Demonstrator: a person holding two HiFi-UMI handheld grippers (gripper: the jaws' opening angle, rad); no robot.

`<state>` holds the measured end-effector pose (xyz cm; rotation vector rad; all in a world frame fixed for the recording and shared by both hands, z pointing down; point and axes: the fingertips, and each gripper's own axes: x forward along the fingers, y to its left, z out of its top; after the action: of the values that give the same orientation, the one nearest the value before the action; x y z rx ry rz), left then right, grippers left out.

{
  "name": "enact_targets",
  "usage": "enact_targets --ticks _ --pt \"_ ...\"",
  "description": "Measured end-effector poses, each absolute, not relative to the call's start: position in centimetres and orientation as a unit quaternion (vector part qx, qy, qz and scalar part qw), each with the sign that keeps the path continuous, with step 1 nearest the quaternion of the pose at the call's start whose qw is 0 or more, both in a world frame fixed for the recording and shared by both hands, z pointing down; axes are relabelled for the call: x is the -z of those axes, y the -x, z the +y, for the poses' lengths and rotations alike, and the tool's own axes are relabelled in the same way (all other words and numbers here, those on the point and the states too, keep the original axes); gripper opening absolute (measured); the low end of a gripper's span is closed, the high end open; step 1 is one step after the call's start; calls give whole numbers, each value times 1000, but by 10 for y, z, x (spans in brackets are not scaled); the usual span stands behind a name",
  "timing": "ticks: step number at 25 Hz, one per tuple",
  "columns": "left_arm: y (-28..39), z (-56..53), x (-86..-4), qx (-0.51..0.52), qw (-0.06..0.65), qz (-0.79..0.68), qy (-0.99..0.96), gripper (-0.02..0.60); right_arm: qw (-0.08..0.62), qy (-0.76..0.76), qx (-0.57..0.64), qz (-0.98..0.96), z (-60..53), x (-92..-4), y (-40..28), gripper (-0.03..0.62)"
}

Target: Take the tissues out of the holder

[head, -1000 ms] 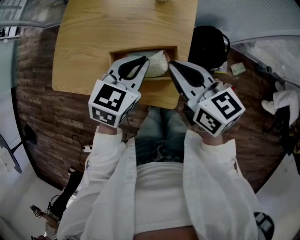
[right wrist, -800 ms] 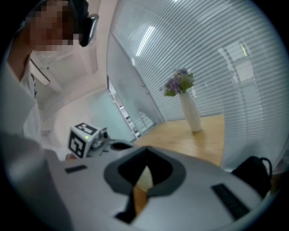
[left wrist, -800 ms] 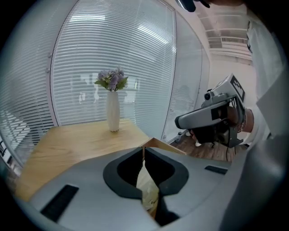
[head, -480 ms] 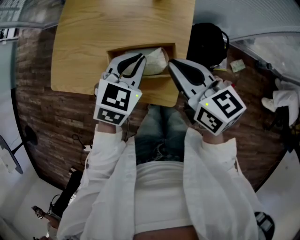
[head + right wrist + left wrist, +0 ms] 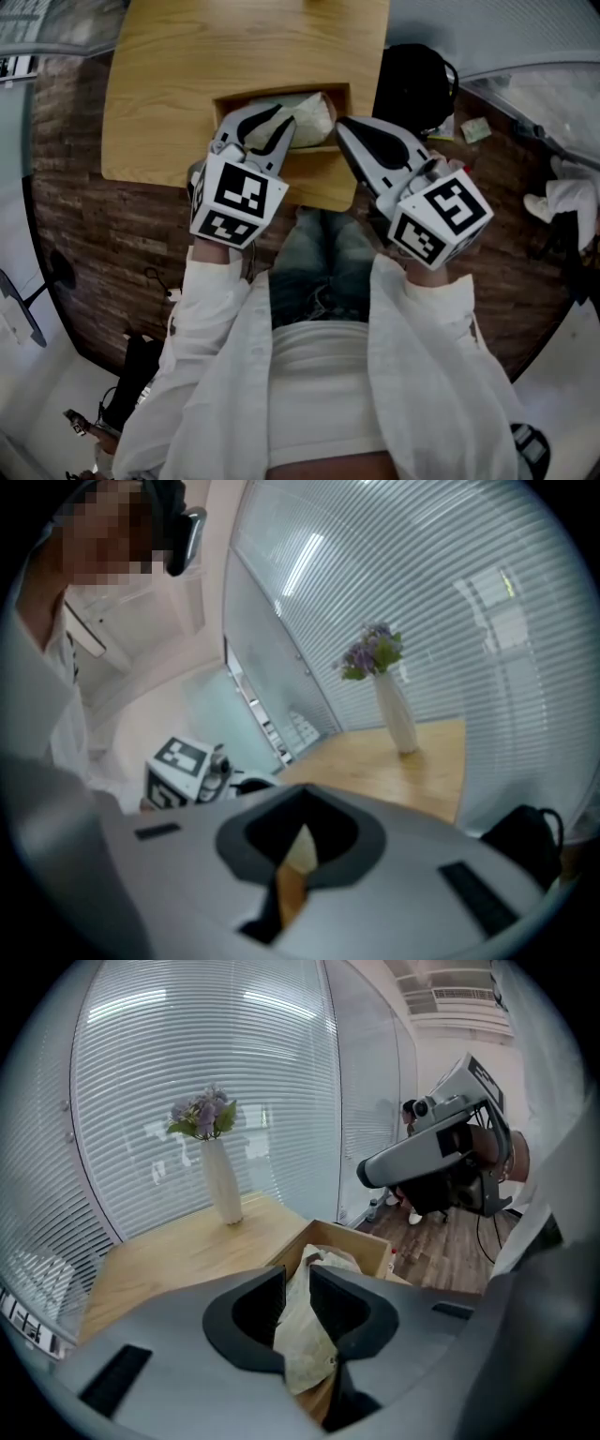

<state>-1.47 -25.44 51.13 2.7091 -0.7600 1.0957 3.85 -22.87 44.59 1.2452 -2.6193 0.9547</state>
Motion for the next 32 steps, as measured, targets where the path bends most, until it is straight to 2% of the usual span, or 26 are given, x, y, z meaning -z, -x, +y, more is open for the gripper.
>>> enact_targets --ticks 5,21,28,32 --pt "13 -256 -513 -363 50 -251 -896 107 44 -408 -311 -857 -228 -446 -40 12" --pt "3 -253 -524 -401 20 -214 -890 105 42 -406 -311 -858 -228 -442 -43 12" --pt "2 -255 -525 -401 14 -213 -891 18 42 -409 -305 -859 -226 -439 -46 12" --pt "2 -253 -528 -410 14 -205 -889 9 43 -413 -304 -858 -227 -437 -48 12"
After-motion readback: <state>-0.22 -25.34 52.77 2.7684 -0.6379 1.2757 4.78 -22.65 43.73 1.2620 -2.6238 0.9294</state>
